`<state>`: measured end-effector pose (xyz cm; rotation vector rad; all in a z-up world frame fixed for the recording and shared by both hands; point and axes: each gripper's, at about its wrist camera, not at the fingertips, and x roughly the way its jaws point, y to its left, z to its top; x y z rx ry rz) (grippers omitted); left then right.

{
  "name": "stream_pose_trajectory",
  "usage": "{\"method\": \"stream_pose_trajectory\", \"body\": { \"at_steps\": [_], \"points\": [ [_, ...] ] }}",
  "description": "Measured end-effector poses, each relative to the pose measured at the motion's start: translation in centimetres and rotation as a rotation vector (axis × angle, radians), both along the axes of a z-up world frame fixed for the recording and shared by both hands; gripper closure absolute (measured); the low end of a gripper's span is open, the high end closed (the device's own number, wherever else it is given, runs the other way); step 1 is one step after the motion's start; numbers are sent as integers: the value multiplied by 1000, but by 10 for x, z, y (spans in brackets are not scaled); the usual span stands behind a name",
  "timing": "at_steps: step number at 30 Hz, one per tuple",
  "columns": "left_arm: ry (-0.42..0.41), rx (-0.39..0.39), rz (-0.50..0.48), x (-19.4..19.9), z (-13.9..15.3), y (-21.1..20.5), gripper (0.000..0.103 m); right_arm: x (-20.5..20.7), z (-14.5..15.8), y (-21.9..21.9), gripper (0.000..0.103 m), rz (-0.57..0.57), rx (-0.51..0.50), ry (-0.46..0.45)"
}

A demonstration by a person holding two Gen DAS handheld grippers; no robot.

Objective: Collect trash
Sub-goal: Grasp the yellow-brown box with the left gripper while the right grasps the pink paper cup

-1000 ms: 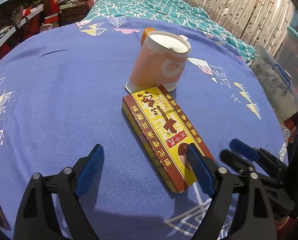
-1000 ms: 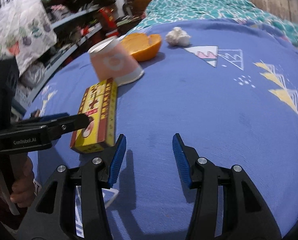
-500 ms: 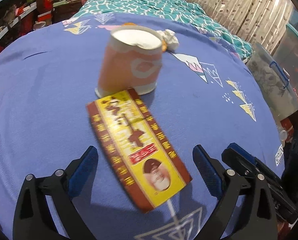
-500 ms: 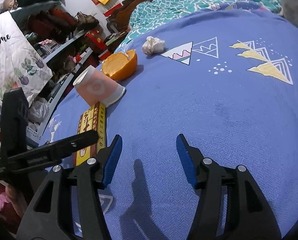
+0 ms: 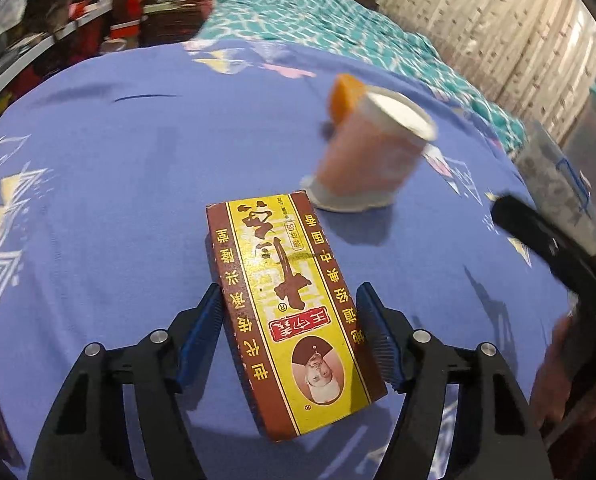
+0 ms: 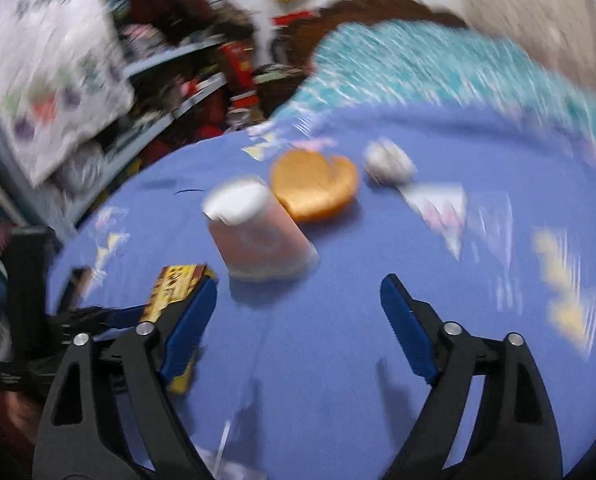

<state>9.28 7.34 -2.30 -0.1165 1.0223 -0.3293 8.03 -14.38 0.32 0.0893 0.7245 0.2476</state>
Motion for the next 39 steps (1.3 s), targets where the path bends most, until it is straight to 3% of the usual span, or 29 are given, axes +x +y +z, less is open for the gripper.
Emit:
{"method": "stream_pose_trajectory", "body": {
  "at_steps": [3,7,8,9,10,15,18,22,26,31,37,39],
  "points": [
    [5,-50,22,1,1,20,39,29,6,31,16,86,-158,-37],
    [-11,-37,21,-2,1,20,39,68,-4,61,15,190,-321,-11],
    [-16,-31,20,-3,1,20,38,73,-7,63,22,201,-334,2],
    [-20,-26,19,-3,1,20,38,78,-11,64,55,217,-325,33],
    [-24,-20,17,-5,1,19,38,80,-15,63,73,222,-298,73],
    [-34,0,11,-5,0,16,38,48,-19,39,73,173,-184,84],
    [-25,-27,-3,0,-1,14,38,18,-22,12,73,118,-99,97],
    [-10,-62,-46,1,-1,0,38,-30,-26,-38,73,-29,-23,92],
    [-23,-52,-140,-5,1,-33,38,-79,-30,-87,73,-227,-33,71],
    [-32,-59,-307,-19,2,-92,38,-133,-29,-124,73,-386,-63,53],
    [-44,-44,-473,-32,0,-163,38,-162,-31,-149,73,-436,-56,57],
    [-40,-24,-488,-35,-3,-177,37,-165,-31,-152,71,-439,-47,54]
  ]
}}
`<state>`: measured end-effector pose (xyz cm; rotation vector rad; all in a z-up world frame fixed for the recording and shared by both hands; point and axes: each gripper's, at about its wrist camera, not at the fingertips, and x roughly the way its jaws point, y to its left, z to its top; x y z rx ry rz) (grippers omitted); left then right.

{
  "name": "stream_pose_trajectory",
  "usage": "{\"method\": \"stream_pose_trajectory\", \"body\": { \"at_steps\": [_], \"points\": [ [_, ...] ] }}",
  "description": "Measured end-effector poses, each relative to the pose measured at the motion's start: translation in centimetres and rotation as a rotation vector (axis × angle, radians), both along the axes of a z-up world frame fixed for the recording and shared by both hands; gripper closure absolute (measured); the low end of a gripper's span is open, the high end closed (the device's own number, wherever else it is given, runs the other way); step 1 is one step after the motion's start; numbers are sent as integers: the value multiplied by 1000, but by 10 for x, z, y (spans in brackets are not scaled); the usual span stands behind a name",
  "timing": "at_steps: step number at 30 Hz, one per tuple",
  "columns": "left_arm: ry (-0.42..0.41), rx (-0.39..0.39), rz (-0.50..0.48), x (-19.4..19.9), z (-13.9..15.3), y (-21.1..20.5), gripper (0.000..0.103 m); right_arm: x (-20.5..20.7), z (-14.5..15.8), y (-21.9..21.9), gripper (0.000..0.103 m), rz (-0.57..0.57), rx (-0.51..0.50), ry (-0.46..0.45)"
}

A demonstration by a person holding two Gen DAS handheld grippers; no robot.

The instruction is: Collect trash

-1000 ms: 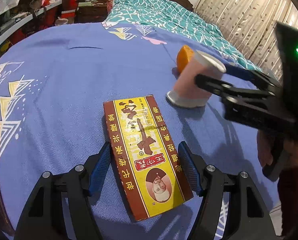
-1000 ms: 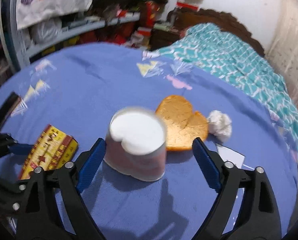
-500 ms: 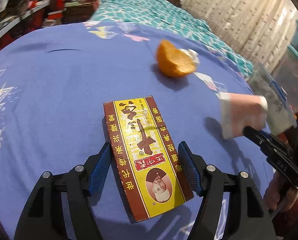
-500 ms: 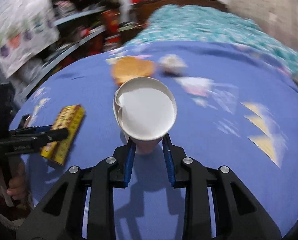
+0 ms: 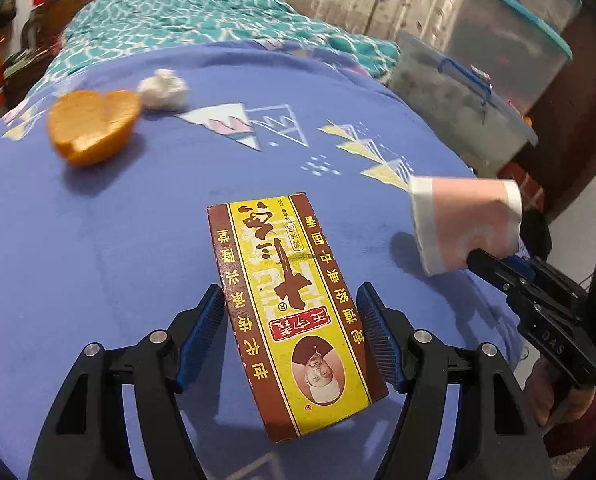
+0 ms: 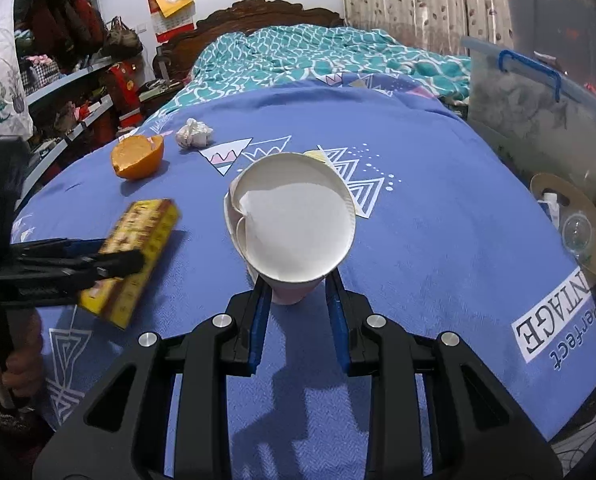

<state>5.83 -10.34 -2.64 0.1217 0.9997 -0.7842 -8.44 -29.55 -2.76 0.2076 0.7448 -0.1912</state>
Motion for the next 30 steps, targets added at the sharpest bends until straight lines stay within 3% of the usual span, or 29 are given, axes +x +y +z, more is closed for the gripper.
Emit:
{"method": "stream_pose_trajectory", "body": {
  "at_steps": [2,5,6,11,20,30],
  "points": [
    [13,19,0,-1,-4,-6,35,2,0,0,67,-1,9,-2],
    [13,38,21,-1,-5,-1,27,7,-4,-3,43,-3,30,-5],
    [10,41,30,-1,-4,2,26,9,-5,-3,41,-5,36,-14],
    [18,63,53,-4,-4,12,26,18,-9,-7,39,5,69,-22],
    [3,98,11,-12,-5,-9,27,44,-9,-19,33,32,132,-35],
    [-31,133,11,-5,-7,-20,31,52,-23,-48,33,-33,247,-12]
  ]
}}
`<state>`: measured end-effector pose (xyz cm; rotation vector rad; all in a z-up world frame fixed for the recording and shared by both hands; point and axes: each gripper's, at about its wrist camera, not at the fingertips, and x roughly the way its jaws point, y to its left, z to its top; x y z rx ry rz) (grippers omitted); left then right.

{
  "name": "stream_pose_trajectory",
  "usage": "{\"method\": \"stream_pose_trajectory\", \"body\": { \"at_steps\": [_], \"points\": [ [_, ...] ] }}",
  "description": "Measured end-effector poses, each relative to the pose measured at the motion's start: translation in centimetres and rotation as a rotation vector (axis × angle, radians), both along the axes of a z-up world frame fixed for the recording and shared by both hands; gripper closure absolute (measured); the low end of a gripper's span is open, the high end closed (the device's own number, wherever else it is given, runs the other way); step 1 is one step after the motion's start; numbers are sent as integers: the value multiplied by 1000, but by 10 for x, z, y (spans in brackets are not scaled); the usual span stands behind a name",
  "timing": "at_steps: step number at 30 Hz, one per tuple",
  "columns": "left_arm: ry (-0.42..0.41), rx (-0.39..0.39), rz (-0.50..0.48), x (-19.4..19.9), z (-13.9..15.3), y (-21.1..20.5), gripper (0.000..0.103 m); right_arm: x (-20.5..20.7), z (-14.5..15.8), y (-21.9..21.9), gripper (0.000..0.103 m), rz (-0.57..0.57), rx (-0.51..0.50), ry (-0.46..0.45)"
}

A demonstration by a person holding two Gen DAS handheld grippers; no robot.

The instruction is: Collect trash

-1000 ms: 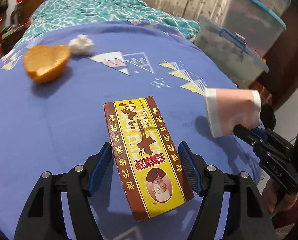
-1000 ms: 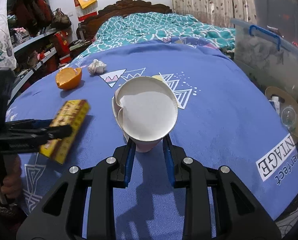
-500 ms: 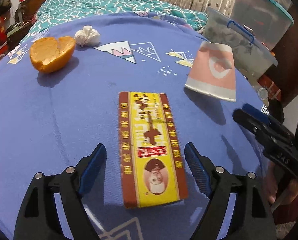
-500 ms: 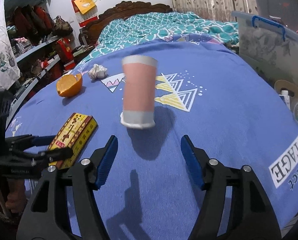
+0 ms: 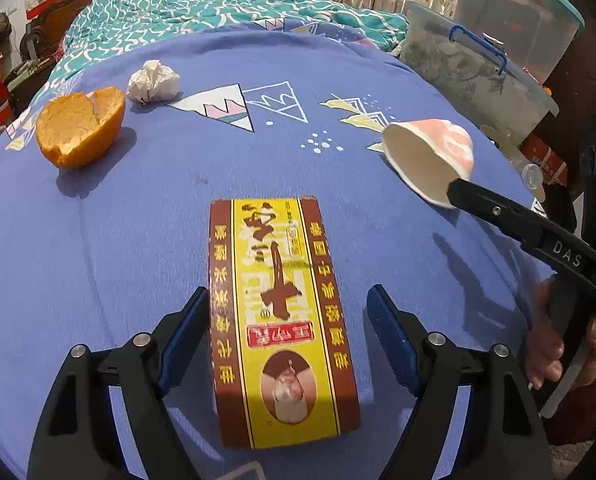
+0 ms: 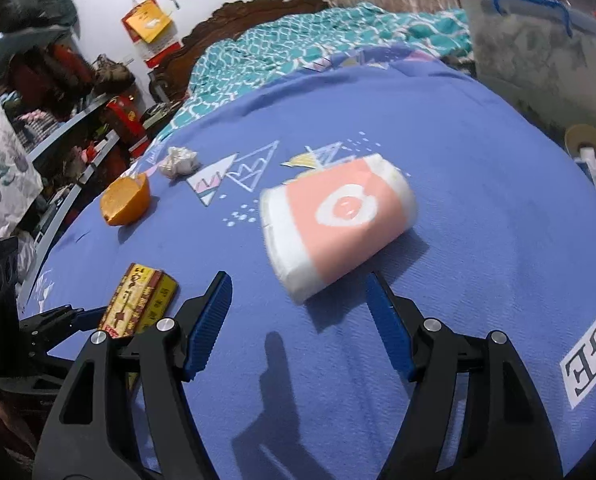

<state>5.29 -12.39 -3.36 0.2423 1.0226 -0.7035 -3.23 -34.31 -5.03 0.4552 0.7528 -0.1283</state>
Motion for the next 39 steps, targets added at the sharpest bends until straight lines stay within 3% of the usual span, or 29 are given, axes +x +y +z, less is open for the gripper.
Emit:
{"method": "stream_pose_trajectory", "body": {
  "at_steps": [4,9,11,12,14,17,21,25,30,34,39],
  "points": [
    [-50,33,1,2,-1,-5,46,1,-9,-21,32,-25,168,-7],
    [-55,22,-9,3,0,-4,47,14,-21,-46,33,-75,392,-31],
    [-58,27,-13,3,0,-5,47,23,-23,-52,35,-98,434,-34],
    [-54,27,-12,4,0,-5,47,30,-24,-53,51,-100,444,-27],
    [-43,25,-11,5,0,-7,47,46,-32,-51,71,-78,467,15],
    [-1,5,-23,10,2,-13,47,50,-33,-46,79,-66,473,17],
    [46,-35,-76,16,11,-36,47,34,-16,-57,80,-83,421,-37],
    [72,-94,-179,17,31,-87,47,-4,11,-97,80,-177,321,-123],
    [50,-136,-349,9,60,-195,47,-67,30,-162,80,-392,175,-173],
    [44,-131,-493,-7,72,-300,47,-116,34,-216,80,-604,33,-142],
    [32,-87,-594,-28,62,-405,47,-134,25,-270,80,-711,-96,-41]
  ]
}}
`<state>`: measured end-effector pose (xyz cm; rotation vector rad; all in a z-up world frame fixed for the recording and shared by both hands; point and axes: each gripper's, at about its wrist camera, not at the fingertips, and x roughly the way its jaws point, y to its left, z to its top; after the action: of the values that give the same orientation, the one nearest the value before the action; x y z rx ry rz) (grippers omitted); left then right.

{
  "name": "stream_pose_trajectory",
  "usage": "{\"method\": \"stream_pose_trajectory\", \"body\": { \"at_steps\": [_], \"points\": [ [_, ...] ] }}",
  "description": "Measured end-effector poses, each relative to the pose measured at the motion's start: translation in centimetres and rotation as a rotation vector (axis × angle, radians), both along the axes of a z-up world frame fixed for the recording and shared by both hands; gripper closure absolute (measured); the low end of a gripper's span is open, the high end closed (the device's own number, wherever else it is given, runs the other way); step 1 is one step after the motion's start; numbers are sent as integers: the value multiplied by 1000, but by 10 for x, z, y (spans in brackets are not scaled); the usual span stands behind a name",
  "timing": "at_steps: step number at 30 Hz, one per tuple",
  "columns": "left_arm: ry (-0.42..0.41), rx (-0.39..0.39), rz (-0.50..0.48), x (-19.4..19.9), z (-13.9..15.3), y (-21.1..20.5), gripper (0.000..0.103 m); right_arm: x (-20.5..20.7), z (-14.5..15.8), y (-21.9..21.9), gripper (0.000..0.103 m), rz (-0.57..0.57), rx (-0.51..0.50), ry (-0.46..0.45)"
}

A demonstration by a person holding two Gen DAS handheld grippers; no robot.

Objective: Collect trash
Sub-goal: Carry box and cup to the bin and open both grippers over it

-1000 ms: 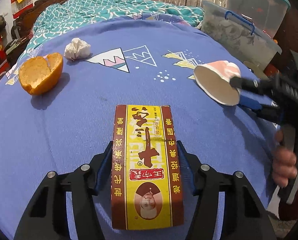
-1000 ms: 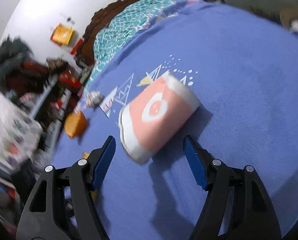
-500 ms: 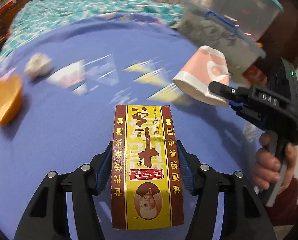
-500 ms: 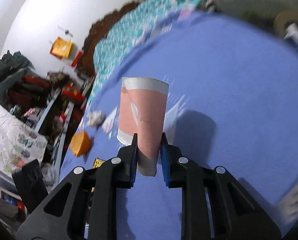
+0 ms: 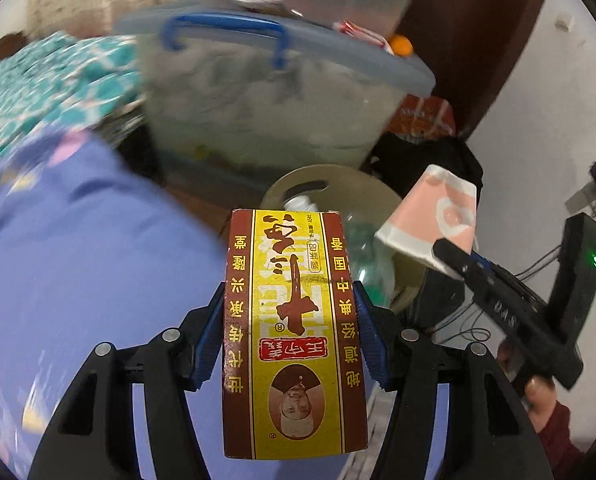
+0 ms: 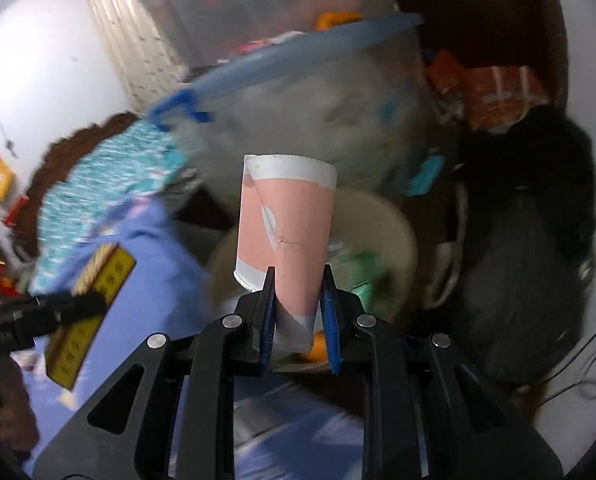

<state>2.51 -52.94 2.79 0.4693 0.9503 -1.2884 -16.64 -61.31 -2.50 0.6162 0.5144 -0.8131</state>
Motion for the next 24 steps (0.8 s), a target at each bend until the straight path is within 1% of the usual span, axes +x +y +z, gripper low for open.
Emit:
{"method": "stream_pose_trajectory", "body": {
  "at_steps": [3,7,8,9,10,13,15,17,20,24],
  "points": [
    [2,26,-29,-9,-14,-51,47,6,-9,-27,80,2,-18,74],
    [-6,61,-32,-17,-33,-85,45,19,-15,-54,80,42,-92,178],
    [-7,69,-30,-18,-36,-91,37,21,-16,-60,80,54,-119,196],
    [-6,78,-26,-18,-39,-96,24,26,-15,-63,80,63,-139,209],
    [-8,79,-16,-18,-40,-97,22,31,-16,-66,79,82,-157,221],
    [21,60,-15,-13,-36,-90,20,43,-20,-69,68,174,-156,230],
    [7,43,-11,-10,-29,-78,19,48,-21,-65,47,203,-157,249],
    [-9,25,-11,-8,-21,-66,19,47,-21,-56,39,214,-173,241],
    [-12,3,-1,-6,-13,-44,19,45,-17,-42,39,224,-191,219],
    [8,-19,12,-4,-6,-10,19,31,-14,-32,39,209,-197,195]
  ]
}}
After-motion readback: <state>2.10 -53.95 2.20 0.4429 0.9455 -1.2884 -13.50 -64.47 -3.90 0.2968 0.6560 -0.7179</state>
